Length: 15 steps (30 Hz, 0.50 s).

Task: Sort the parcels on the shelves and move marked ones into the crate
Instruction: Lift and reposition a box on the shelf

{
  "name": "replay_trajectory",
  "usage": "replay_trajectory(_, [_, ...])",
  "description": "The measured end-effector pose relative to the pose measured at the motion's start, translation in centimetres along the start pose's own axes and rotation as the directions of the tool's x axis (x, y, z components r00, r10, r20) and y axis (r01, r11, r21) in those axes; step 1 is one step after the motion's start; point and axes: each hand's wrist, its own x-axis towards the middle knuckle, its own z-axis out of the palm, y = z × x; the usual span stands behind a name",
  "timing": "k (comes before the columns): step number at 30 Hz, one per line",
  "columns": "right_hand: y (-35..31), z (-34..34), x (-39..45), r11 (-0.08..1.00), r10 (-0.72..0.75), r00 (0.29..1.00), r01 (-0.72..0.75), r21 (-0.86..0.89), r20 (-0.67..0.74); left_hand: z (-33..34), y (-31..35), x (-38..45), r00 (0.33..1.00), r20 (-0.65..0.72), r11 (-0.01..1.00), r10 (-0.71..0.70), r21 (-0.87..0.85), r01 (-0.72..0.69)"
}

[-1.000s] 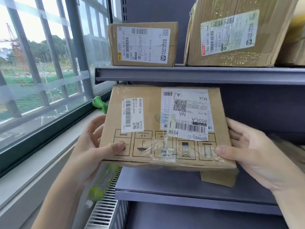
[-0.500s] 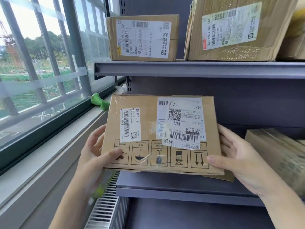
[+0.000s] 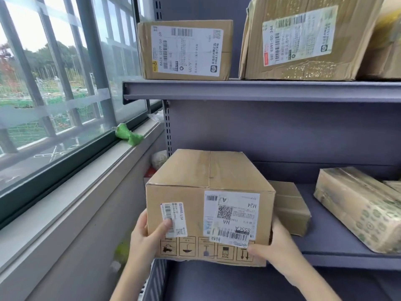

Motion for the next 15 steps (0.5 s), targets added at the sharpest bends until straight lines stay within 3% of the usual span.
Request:
replay_trajectory(11, [3.6, 1.1, 1.0, 0.996, 0.082, 0.995, -0.079, 0.049, -0.053, -0.6, -5.0, 0.6, 1.0, -0.014, 0.999, -0.024, 0.036, 0.025])
replay_trajectory(13, [2.8, 0.9, 0.9, 0.998, 0.046, 0.994, -0.042, 0.036, -0.102, -0.8, -6.2, 0.4, 0.998, -0.035, 0.997, -0.043, 0.066, 0.045])
replay_trajectory(15, [1.6, 0.6, 0.7, 0.995, -0.081, 0.985, 0.07, -0.078, -0.153, -0.7, -7.4, -0.4, 0.991, -0.12, 0.99, -0.064, 0.118, 0.078])
